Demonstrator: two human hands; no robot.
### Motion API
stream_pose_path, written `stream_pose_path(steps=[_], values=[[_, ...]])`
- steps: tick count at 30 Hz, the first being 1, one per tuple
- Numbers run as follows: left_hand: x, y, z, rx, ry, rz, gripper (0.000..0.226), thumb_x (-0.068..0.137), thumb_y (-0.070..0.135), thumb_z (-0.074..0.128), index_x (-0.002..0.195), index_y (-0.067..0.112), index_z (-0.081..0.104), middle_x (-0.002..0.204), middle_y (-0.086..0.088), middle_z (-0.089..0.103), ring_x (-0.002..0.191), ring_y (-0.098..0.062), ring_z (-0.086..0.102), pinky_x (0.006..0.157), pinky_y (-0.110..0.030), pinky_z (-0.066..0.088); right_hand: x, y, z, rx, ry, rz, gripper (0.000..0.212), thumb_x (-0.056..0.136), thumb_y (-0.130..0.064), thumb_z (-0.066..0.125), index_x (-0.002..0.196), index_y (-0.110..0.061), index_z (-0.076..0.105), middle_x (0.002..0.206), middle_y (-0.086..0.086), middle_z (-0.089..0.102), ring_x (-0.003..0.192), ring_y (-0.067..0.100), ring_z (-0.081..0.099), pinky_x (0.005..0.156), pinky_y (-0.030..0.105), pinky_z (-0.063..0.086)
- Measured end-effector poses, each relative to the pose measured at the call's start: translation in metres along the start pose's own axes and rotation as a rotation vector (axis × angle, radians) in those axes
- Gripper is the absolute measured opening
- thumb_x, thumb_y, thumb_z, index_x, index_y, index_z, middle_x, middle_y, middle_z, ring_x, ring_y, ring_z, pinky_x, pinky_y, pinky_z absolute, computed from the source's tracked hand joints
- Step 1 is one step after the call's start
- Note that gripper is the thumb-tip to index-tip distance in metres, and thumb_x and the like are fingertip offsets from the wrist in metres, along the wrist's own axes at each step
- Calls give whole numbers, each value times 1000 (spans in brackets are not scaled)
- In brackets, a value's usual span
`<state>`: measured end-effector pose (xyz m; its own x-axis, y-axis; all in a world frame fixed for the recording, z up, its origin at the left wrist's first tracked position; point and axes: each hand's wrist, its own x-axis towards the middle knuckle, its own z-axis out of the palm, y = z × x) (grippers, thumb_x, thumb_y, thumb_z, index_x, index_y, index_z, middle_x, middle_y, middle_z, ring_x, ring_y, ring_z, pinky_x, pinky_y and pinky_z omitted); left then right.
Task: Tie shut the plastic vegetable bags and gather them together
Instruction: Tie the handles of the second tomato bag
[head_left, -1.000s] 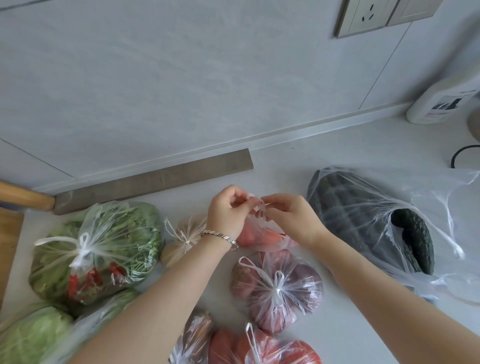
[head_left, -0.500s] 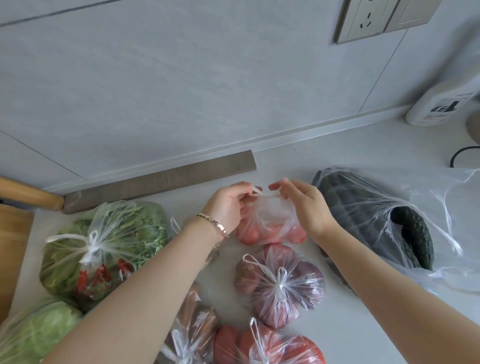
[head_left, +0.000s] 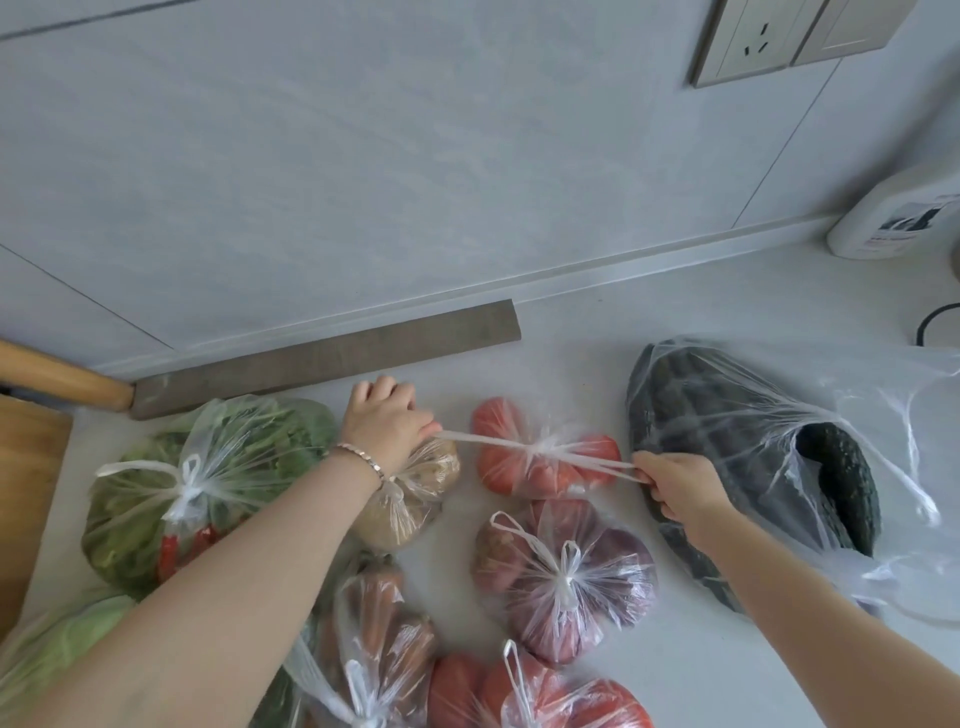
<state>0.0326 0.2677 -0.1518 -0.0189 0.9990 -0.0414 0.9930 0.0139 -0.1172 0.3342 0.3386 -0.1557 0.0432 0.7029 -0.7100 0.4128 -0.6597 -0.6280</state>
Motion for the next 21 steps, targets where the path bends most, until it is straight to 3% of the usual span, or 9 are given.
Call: stream_pose_path(steps=[4, 6, 7, 9, 11, 13, 15, 18, 21], values=[[10, 18, -13, -86, -86, -180, 37, 89, 42, 45, 74, 18, 69, 83, -1, 59, 90, -28, 50, 73, -33, 22, -4, 1, -1, 166, 58, -8, 32, 82, -9, 57, 51, -10, 49, 48, 3, 34, 39, 14, 26, 38, 22, 24], [21, 26, -32, -301, -86, -332, 40, 91, 37, 45, 67, 12, 64, 75, -2, 56, 88, -29, 50, 73, -33, 30, -12, -16, -6, 370, 5, -97, 27, 87, -8, 55, 60, -9, 53, 55, 2, 42, 42, 9, 36, 39, 17, 35], [25, 28, -45, -545, -102, -437, 40, 90, 34, 49, 57, 12, 58, 61, 1, 52, 75, -26, 51, 65, -29, 33, -18, -26, -7, 448, -56, -171, 24, 89, -7, 52, 65, -9, 55, 61, 3, 48, 49, 7, 44, 50, 14, 42], [29, 35, -66, -1358, -173, -645, 39, 88, 25, 55, 51, 14, 53, 45, 7, 53, 59, -17, 52, 60, -18, 40, -28, -41, -4, 540, -231, -305, 14, 88, -10, 51, 80, -12, 63, 85, 3, 62, 79, 9, 59, 81, 21, 47], [31, 48, -75, -2070, -197, -669, 31, 90, 18, 49, 60, 12, 54, 58, 3, 67, 73, -17, 62, 84, -25, 46, -36, -49, 8, 586, -362, -339, 16, 78, -20, 61, 93, -21, 66, 102, 5, 68, 97, 14, 63, 91, 28, 47], [34, 64, -74, -2303, -171, -636, 20, 93, 15, 43, 82, 11, 59, 66, -1, 69, 78, -18, 62, 87, -31, 45, -37, -51, 24, 561, -392, -375, 25, 84, -14, 57, 103, -30, 62, 93, 5, 70, 92, 17, 65, 89, 30, 51], [37, 81, -65, -2182, -125, -607, 23, 93, 9, 43, 108, 18, 57, 64, 2, 63, 67, -13, 56, 76, -29, 44, -28, -49, 38, 391, -316, -487, 34, 93, -8, 47, 109, -36, 57, 74, -1, 66, 78, 11, 64, 82, 24, 51], [39, 95, -37, -1414, -186, -432, 53, 90, 3, 45, 139, 22, 34, 102, -1, 61, 76, -16, 55, 81, -33, 49, -11, -46, 53, 58, -147, -620, 33, 96, -8, 40, 120, -27, 53, 77, -4, 61, 57, 0, 53, 64, 22, 46], [42, 105, -23, -901, -305, -184, 52, 91, 6, 39, 140, 17, 28, 130, -11, 55, 110, -27, 56, 98, -34, 42, 7, -35, 66, -354, -81, -633, 38, 96, -11, 37, 132, -20, 47, 109, 9, 66, 90, 18, 63, 79, 28, 46]])
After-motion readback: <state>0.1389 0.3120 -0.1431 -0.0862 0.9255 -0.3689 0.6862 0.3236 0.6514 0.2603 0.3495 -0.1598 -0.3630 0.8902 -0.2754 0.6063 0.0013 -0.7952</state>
